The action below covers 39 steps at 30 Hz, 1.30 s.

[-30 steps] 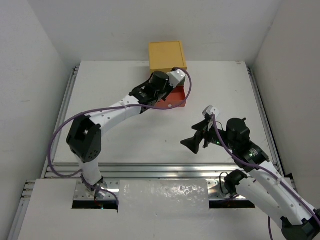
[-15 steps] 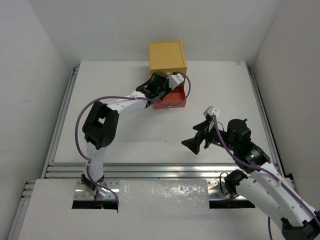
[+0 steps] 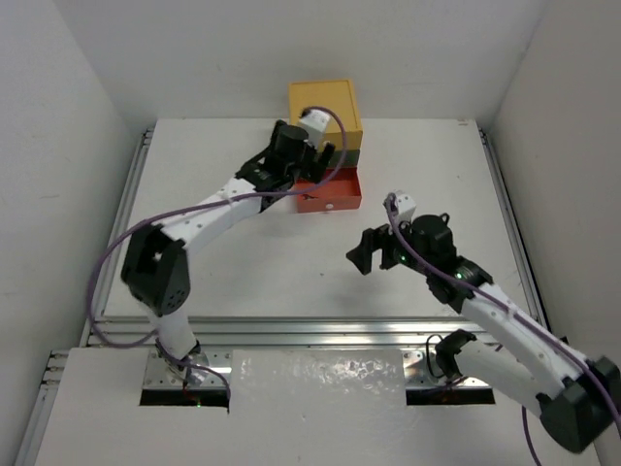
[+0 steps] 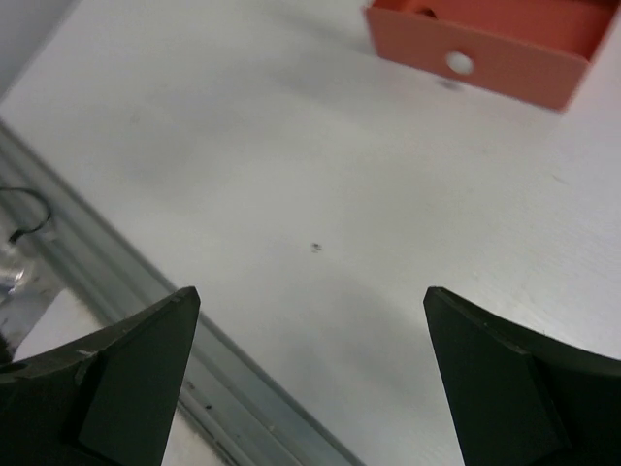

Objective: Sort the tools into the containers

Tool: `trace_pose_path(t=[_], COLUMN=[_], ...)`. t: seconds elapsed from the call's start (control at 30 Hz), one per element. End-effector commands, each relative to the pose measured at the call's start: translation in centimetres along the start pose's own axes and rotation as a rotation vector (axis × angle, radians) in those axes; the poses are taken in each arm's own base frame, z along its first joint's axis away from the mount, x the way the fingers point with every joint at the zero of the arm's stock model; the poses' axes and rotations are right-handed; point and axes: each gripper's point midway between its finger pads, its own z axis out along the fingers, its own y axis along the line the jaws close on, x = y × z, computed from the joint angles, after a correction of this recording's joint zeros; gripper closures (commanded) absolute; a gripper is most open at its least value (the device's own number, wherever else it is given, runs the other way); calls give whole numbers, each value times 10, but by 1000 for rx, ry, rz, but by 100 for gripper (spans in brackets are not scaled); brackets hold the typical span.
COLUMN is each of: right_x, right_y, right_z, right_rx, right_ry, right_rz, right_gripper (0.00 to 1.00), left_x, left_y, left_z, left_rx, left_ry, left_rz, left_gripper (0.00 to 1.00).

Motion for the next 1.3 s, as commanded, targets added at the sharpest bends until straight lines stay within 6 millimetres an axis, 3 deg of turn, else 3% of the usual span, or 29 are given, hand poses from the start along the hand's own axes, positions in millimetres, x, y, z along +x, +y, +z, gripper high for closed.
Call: trace_pose_path(t=[0.0,0.03,0.1,0.13,0.17,0.2,0.23,0.27,0.3,0.33,0.37,0.4,0.43,0.47,0.53,0.6,0.63,0.67,0.8,0.97,1.27], right_x=[-8,-9,-9,-12,-28,-15,-18,-34,-18,-18,-32,-16,-14,-25,-16,-23,-25,-29,-43,-55,-66], right_y=[-48,-58,-79,-84,-86,-100,-105,-109,-117,-121,-122,-129,-131,-133,-142,-148,-153,-153,-159,-163,-184], right_z=[34,44,76,88,101,115,122,133,148,157,168,181,189,197,207,212,215,217,228,253,278], right_rx=[260,296,376,387,385,434,450,450,469,477,469,480,482,483,523,541,565,564,576,571,559], right_ry=[-11,4,31,17,-44,-26,-50,-116,-78,-76,-102,-58,-52,-76,-71,-112,-133,-151,-204,-212,-239], right_rz=[140,156,175,180,181,194,208,203,194,188,181,178,179,182,199,209,212,215,209,200,245], right_gripper=[3,11,25,43,50,54,68,75,78,79,79,77,76,76,72,68,68,67,67,67,68], left_x=[-30,-18,16,29,43,57,73,81,88,103,108,117,116,115,99,95,90,106,100,103,101], left_y=[67,67,58,54,44,40,34,34,38,43,48,51,50,51,42,42,43,35,14,7,2], left_z=[-93,-107,-145,-156,-169,-191,-204,-216,-235,-247,-255,-266,-266,-270,-276,-282,-281,-272,-267,-263,-264], left_rx=[-331,-343,-316,-301,-256,-228,-201,-194,-191,-214,-223,-221,-202,-192,-97,-82,-81,-74,49,78,109], left_ry=[-66,-42,16,41,84,92,143,153,140,175,173,156,120,105,-4,-61,-108,-88,-117,-101,-116], left_rz=[-529,-590,-703,-717,-711,-708,-679,-651,-642,-604,-562,-537,-516,-505,-508,-535,-556,-557,-558,-553,-548], left_gripper=[7,0,0,0,0,0,0,0,0,0,0,0,0,0,0,0,0,0,0,0,0])
